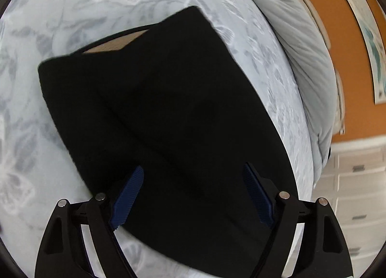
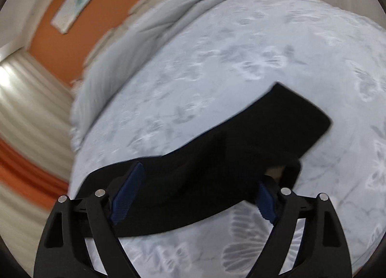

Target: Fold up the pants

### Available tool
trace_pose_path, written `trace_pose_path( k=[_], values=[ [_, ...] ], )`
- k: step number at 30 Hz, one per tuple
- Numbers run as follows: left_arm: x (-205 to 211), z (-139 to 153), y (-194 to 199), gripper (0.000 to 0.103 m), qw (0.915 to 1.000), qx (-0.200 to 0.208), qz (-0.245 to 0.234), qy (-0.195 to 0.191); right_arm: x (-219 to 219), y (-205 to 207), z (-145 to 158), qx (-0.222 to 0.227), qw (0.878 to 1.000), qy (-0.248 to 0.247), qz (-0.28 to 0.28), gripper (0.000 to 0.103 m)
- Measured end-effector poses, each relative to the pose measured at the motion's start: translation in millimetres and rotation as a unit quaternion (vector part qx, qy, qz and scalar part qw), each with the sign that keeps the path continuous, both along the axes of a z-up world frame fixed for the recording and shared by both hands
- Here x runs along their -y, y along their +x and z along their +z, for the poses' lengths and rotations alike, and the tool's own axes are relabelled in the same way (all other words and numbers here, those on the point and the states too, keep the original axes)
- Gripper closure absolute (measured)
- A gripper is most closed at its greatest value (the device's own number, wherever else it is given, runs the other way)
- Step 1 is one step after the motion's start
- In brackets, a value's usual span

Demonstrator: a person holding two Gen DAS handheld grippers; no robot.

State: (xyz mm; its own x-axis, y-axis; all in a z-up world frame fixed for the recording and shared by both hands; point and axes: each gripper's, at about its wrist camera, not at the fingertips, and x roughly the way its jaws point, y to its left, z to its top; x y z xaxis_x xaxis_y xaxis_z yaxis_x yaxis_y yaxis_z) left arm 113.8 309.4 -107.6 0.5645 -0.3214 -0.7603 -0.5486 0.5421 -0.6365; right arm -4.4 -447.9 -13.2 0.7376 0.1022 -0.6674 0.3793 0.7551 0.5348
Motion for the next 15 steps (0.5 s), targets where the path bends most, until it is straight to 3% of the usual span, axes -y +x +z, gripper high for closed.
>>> trace_pose_path(
  k=[1, 4, 7, 9, 11, 14, 15],
  values=[
    [-1, 2, 0, 0.031, 1.0000, 0.004, 0.002, 0.003, 1, -5, 4, 0.005, 0.999, -0.014, -0.032, 0.023],
    [-4, 6, 5, 0.040, 0.9997, 0.015, -0.011, 0.013, 0, -43, 41, 0.076, 0.987, -0.073, -0.119, 0.023],
    [-5, 2, 7, 0.057, 0.9995, 0.001, -0.025, 0.019, -15, -52, 54, 0.090, 0.988, -0.097, -0.084, 0.022],
    [-5, 2, 9, 0.080, 0.9991, -0.008, -0.030, 0.029, -26, -43, 38, 0.070, 0.996, -0.048, -0.025, 0.022],
    [-6, -1, 11, 0.086, 0.9993, -0.012, -0.031, 0.018, -35, -24, 8, 0.023, 1.000, 0.010, 0.014, 0.022],
    [-7, -6, 15, 0.091, 0.9996, -0.014, -0.025, 0.002, -36, 16, -22, -0.041, 0.998, 0.035, 0.022, 0.023],
    [-8, -7, 17, 0.095, 0.9996, -0.014, -0.022, -0.002, -32, 30, -27, -0.048, 0.998, 0.040, 0.018, 0.033]
  ],
)
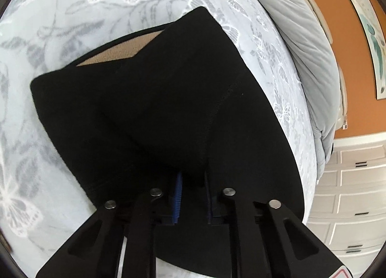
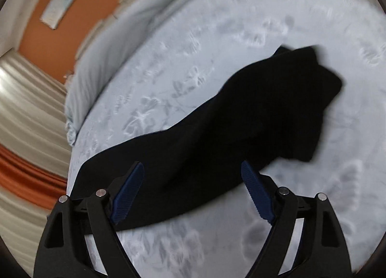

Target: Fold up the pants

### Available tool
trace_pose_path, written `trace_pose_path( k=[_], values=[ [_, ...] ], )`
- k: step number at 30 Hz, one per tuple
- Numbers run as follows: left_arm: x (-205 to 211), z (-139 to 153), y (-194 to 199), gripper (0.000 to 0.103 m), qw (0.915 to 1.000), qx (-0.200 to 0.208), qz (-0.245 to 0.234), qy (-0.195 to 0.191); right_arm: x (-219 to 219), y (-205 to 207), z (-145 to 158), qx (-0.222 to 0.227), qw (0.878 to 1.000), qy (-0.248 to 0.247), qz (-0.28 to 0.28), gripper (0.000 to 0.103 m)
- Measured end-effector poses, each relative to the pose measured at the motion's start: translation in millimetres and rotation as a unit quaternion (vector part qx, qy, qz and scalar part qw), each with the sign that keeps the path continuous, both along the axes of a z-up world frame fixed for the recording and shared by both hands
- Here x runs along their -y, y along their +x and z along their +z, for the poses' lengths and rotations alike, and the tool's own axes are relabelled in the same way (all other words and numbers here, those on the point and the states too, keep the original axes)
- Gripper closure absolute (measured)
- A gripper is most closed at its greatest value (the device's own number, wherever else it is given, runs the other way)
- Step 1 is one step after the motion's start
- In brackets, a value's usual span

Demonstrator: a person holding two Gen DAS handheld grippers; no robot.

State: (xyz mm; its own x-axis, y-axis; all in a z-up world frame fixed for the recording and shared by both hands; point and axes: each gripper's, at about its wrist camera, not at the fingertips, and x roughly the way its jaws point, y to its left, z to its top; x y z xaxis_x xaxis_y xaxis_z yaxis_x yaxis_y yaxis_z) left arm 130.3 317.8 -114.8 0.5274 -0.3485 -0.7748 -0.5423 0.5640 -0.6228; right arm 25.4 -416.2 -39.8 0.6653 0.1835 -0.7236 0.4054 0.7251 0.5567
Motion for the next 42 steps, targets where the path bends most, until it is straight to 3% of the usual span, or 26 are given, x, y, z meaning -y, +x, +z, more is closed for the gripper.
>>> trace_pose_path(
  k=[1, 2, 3, 7, 8, 9, 11, 12, 14, 15, 20, 23, 25, 27, 29, 30, 32, 33, 35, 37, 40, 41, 42],
  values=[
    [1, 1, 0, 0.097, 1.0000, 0.001, 0.002, -0.004, 3, 19, -3, -0.005, 1.000, -0.011, -0.002, 0.050],
    [-1, 2, 1, 0.099, 1.0000, 0.004, 0.003, -0.007, 5, 28, -5, -0.007, 1.000, -0.022, 0.001, 0.089],
    [-2, 7, 0, 0.100, 0.9998, 0.017, 0.002, -0.014, 8, 41, -5, -0.008, 0.999, -0.035, -0.002, 0.098],
    [-9, 55, -22, 0.101, 0.9929, 0.112, -0.017, -0.036, 10, 12, 52, 0.148, 0.988, -0.033, -0.006, 0.098],
    [-9, 70, -29, 0.101, 0.9904, 0.132, -0.032, -0.023, 7, -4, 69, 0.184, 0.982, -0.046, 0.008, 0.098],
    [-8, 76, -33, 0.100, 0.9902, 0.135, -0.037, -0.002, 8, -11, 72, 0.187, 0.980, -0.067, 0.011, 0.098],
    [-11, 71, -39, 0.100, 0.9927, 0.104, -0.041, 0.046, 27, -11, 44, 0.109, 0.991, -0.082, -0.007, 0.098],
    [-14, 60, -38, 0.100, 0.9951, 0.081, -0.038, 0.043, 40, -5, 17, 0.042, 0.997, -0.068, -0.015, 0.098],
    [-21, 35, -36, 0.100, 0.9986, 0.035, -0.036, 0.016, 55, 1, -25, -0.048, 0.998, -0.042, -0.028, 0.098],
    [-22, 28, -36, 0.100, 0.9990, 0.023, -0.037, 0.013, 57, 3, -35, -0.067, 0.997, -0.033, -0.020, 0.098],
    [-11, 39, -43, 0.100, 0.9964, 0.019, -0.054, 0.062, 53, 3, -26, -0.055, 0.998, -0.035, -0.013, 0.089],
    [-8, 34, -40, 0.099, 0.9955, -0.008, -0.054, 0.078, 65, 4, -32, -0.056, 0.998, -0.014, -0.036, 0.066],
    [-12, 23, -39, 0.099, 0.9954, -0.025, -0.051, 0.077, 71, 8, -34, -0.060, 0.996, -0.030, -0.057, 0.095],
    [-13, 26, -46, 0.099, 0.9964, -0.017, -0.039, 0.073, 70, 3, -22, -0.037, 0.997, -0.044, -0.055, 0.099],
    [-14, 37, -53, 0.098, 0.9955, -0.003, -0.043, 0.085, 62, -9, 12, 0.031, 0.997, -0.062, -0.037, 0.099],
    [-13, 40, -54, 0.089, 0.9938, -0.006, -0.048, 0.100, 62, -12, 16, 0.029, 0.996, -0.076, -0.037, 0.096],
    [-19, 35, -56, 0.079, 0.9916, -0.040, -0.032, 0.119, 74, -15, 4, -0.030, 0.994, -0.080, -0.066, 0.087],
    [-24, 34, -58, 0.076, 0.9933, -0.039, -0.023, 0.106, 84, -19, -6, -0.074, 0.989, -0.082, -0.103, 0.085],
    [-31, 39, -67, 0.073, 0.9964, -0.028, -0.002, 0.080, 98, -32, -11, -0.100, 0.981, -0.059, -0.154, 0.085],
    [-31, 51, -77, 0.069, 0.9949, -0.020, 0.020, 0.097, 99, -45, 1, -0.071, 0.979, -0.050, -0.183, 0.085],
    [-18, 89, -94, 0.064, 0.9814, 0.002, 0.051, 0.185, 72, -49, 38, -0.009, 0.977, -0.135, -0.166, 0.084],
    [-12, 102, -99, 0.058, 0.9773, 0.026, 0.054, 0.203, 54, -43, 48, 0.009, 0.975, -0.170, -0.140, 0.079],
    [-5, 108, -94, 0.046, 0.9753, 0.041, 0.051, 0.211, 46, -35, 49, 0.014, 0.975, -0.182, -0.125, 0.059]
  ],
)
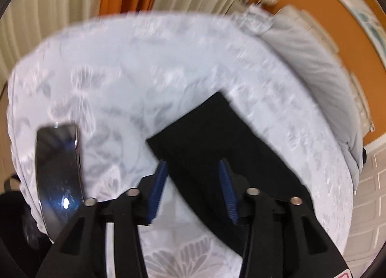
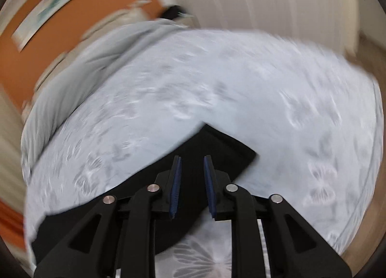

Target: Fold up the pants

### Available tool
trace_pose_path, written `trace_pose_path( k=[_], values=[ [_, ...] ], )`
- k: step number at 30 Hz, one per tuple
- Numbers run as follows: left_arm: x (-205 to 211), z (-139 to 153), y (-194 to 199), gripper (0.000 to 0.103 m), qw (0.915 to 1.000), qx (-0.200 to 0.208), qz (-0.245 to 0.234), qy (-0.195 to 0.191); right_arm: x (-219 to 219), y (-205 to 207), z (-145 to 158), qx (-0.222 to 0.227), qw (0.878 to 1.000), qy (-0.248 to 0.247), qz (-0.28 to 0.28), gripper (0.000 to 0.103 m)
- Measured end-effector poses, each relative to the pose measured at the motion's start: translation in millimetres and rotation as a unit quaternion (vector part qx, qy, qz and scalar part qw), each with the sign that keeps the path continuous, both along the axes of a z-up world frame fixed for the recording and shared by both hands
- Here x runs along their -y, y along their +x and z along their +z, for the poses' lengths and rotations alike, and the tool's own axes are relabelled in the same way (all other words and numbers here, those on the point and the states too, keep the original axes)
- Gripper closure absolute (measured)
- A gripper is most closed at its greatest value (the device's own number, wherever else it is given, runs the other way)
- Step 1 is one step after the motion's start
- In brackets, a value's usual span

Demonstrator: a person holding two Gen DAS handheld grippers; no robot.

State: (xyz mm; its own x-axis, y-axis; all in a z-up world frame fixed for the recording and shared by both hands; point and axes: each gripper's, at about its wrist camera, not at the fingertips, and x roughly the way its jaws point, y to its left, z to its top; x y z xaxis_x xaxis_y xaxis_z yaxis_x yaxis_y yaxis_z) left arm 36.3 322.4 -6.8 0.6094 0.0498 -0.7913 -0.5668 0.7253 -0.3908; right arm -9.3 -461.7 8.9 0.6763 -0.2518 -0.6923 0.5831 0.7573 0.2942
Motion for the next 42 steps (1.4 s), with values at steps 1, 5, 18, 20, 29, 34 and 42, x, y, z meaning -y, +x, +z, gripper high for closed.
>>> trace_pose_path(
  k=[1, 5, 18, 20, 29, 34, 42],
  values=[
    [5, 3, 4, 0.039, 0.9999, 0.010, -0.013, 0.005, -7, 8, 0, -0.003, 1.000, -0.007, 0.019, 0.049],
    [24, -32, 45, 0.033, 0.9963, -0.053, -0.064, 0.020, -9, 33, -17, -0.041, 0.999, 0.014, 0.027, 0.045],
    [78, -26, 35, 0.033, 0.9929, -0.064, -0.095, 0.032, 43, 43, -50, -0.084, 0.990, -0.055, 0.096, 0.045],
    [103, -25, 37, 0.033, 0.9905, -0.061, -0.114, 0.046, 41, 58, -67, -0.126, 0.983, -0.066, 0.112, 0.045],
    [187, -23, 65, 0.033, 0.9746, -0.031, -0.185, 0.123, 41, 75, -27, -0.063, 0.986, -0.113, 0.110, 0.093],
    [202, -33, 73, 0.030, 0.9671, -0.042, -0.206, 0.143, 61, 92, -90, -0.141, 0.980, -0.102, 0.096, 0.086],
    [177, -32, 71, 0.030, 0.9758, -0.047, -0.182, 0.113, 55, 42, -41, -0.132, 0.983, -0.116, 0.047, 0.024]
  ],
)
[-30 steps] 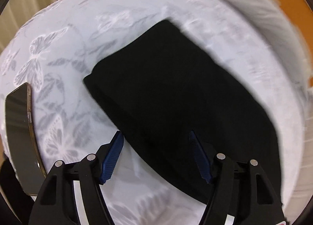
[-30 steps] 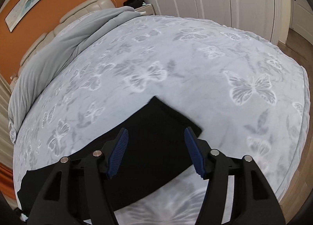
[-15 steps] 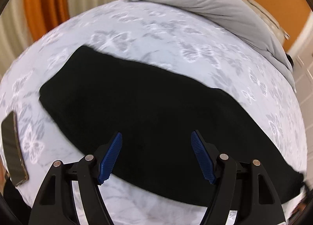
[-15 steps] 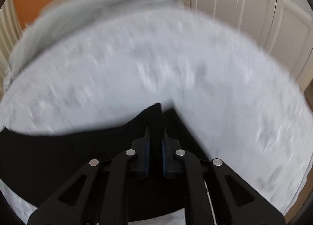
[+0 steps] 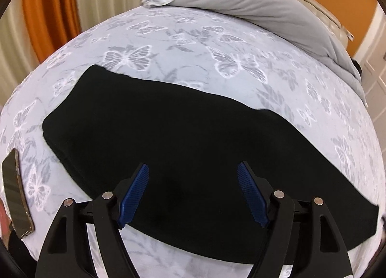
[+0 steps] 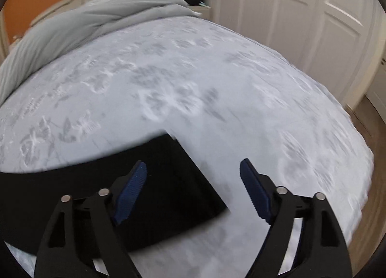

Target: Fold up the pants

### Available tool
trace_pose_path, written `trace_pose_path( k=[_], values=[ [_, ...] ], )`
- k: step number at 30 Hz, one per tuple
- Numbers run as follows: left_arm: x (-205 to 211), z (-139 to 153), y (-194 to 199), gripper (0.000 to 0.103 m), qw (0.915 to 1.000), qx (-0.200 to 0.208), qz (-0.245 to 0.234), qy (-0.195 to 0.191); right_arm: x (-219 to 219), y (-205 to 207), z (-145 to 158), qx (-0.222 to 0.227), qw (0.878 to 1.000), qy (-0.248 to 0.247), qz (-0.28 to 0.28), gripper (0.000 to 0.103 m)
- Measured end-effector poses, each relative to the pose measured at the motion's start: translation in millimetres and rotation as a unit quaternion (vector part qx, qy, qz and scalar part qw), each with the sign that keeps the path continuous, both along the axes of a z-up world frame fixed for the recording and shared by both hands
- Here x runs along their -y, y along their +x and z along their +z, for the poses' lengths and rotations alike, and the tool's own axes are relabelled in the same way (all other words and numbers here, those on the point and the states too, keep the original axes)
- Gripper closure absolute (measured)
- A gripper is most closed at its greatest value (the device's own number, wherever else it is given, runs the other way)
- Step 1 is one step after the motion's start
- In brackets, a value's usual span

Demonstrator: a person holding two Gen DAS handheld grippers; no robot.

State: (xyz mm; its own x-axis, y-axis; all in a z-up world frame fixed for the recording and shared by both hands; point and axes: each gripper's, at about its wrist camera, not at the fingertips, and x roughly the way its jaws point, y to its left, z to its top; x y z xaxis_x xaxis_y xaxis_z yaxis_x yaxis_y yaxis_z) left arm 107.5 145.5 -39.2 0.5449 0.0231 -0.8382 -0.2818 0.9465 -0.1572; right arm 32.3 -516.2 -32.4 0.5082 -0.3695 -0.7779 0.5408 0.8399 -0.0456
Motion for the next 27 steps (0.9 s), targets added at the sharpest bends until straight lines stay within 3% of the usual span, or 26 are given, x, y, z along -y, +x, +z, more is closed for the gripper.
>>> trace_pose_path(
  k=[3, 5, 7, 11, 13, 14, 15, 16, 18, 19, 22, 24, 27],
  values=[
    [-21, -1, -3, 0.027, 0.9990, -0.005, 0.014, -0.043, 6, -26, -6, -0.014, 0.999, 0.037, -0.011, 0.015],
    [-34, -4, -6, 0.027, 0.9976, -0.010, 0.029, -0.062, 13, -39, -12, -0.009, 0.996, 0.082, -0.023, 0.015],
    [-39, -4, -10, 0.027, 0.9970, -0.010, 0.036, -0.068, 19, -51, -18, 0.012, 0.989, 0.144, -0.026, 0.015],
    [-32, 3, -19, 0.027, 0.9978, 0.001, 0.024, -0.062, 31, -46, -39, 0.030, 0.975, 0.218, -0.038, 0.015],
    [-25, 6, -23, 0.027, 0.9988, 0.006, 0.012, -0.047, 34, -41, -45, 0.036, 0.971, 0.233, -0.045, 0.015],
    [-22, 7, -24, 0.026, 0.9991, 0.007, 0.007, -0.041, 33, -37, -47, 0.038, 0.971, 0.233, -0.049, 0.024],
    [-19, 9, -27, 0.024, 0.9994, 0.010, -0.001, -0.032, 30, -33, -47, 0.038, 0.972, 0.225, -0.051, 0.042],
    [-18, 10, -28, 0.023, 0.9995, 0.011, -0.005, -0.029, 28, -30, -47, 0.037, 0.973, 0.220, -0.049, 0.048],
    [-18, 11, -31, 0.022, 0.9994, 0.012, -0.013, -0.029, 22, -22, -46, 0.031, 0.975, 0.214, -0.045, 0.088],
    [-19, 10, -31, 0.022, 0.9994, 0.010, -0.015, -0.030, 20, -18, -45, 0.039, 0.972, 0.229, -0.035, 0.091],
    [-26, 10, -33, 0.022, 0.9991, 0.008, -0.011, -0.039, -6, -9, -9, 0.084, 0.975, 0.204, -0.009, 0.091],
    [-31, 10, -33, 0.022, 0.9988, 0.009, -0.006, -0.047, -44, -2, 26, 0.131, 0.973, 0.187, 0.046, 0.091],
    [-37, 12, -34, 0.022, 0.9983, 0.011, 0.001, -0.056, -111, 11, 65, 0.179, 0.958, 0.177, 0.136, 0.092]
  ],
)
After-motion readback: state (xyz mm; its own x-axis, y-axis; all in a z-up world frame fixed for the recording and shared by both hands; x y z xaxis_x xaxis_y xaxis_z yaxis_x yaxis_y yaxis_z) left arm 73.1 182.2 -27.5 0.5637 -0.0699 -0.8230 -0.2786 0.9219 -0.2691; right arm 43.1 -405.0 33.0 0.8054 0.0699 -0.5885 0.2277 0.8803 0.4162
